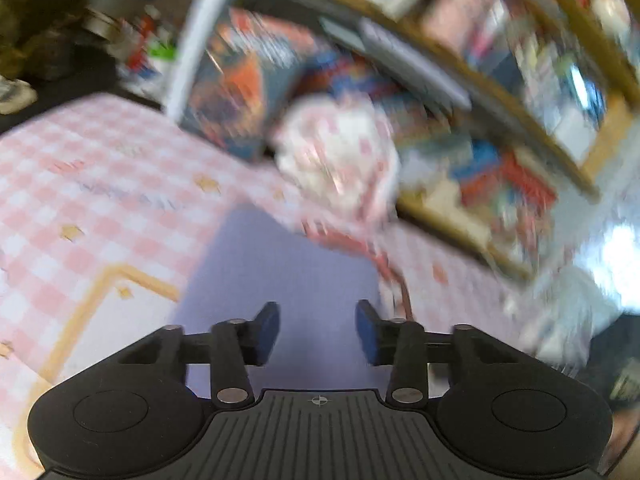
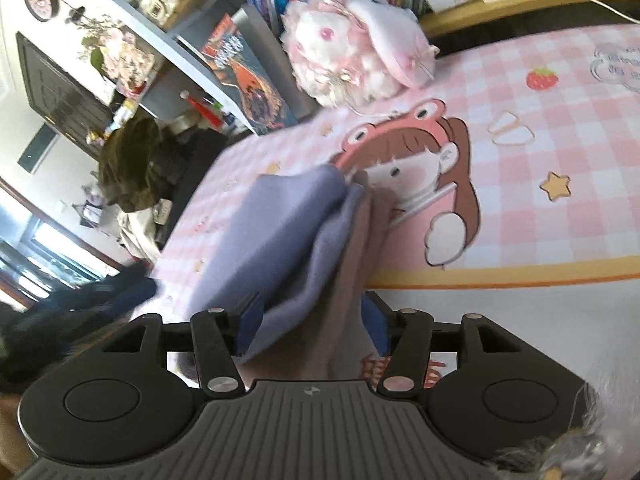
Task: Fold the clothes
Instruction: 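Lift both held ends and fold them over onto the sweater middle, then lower the folded ends onto the stack and open both tools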
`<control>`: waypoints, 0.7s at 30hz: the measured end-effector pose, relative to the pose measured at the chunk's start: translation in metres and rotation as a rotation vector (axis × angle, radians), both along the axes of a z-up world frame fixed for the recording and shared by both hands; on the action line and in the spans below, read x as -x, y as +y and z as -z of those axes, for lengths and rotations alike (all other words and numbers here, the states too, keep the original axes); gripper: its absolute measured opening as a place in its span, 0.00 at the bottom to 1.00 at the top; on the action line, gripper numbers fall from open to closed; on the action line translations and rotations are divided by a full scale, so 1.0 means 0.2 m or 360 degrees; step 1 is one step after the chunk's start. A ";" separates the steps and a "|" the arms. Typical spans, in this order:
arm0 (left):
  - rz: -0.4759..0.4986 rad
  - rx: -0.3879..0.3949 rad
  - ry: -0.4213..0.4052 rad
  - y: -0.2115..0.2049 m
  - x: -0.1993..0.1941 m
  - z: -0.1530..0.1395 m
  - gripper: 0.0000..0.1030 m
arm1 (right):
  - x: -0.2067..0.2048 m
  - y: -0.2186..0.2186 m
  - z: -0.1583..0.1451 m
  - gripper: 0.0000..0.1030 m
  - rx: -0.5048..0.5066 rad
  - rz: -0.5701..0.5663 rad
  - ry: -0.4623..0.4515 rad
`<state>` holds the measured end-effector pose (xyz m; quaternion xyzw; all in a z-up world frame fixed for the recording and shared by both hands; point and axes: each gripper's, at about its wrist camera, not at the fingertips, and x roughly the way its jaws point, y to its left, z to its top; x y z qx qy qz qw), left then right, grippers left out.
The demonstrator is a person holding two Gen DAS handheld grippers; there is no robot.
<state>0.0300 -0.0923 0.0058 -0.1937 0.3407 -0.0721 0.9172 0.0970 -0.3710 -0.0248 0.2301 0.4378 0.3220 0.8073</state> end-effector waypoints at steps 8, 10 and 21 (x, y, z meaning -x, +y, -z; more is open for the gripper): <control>0.0267 -0.0237 0.0116 -0.25 0.00 0.18 0.41 | -0.02 0.10 0.01 0.52 -0.0025 -0.0066 0.0081; 0.0281 -0.0217 0.0101 -0.24 0.01 0.14 0.43 | -0.03 0.13 0.03 0.52 -0.0029 -0.0079 0.0120; -0.0049 -0.0120 -0.0062 0.08 0.17 -0.05 0.45 | -0.03 0.31 0.09 0.44 0.0110 -0.0218 0.0168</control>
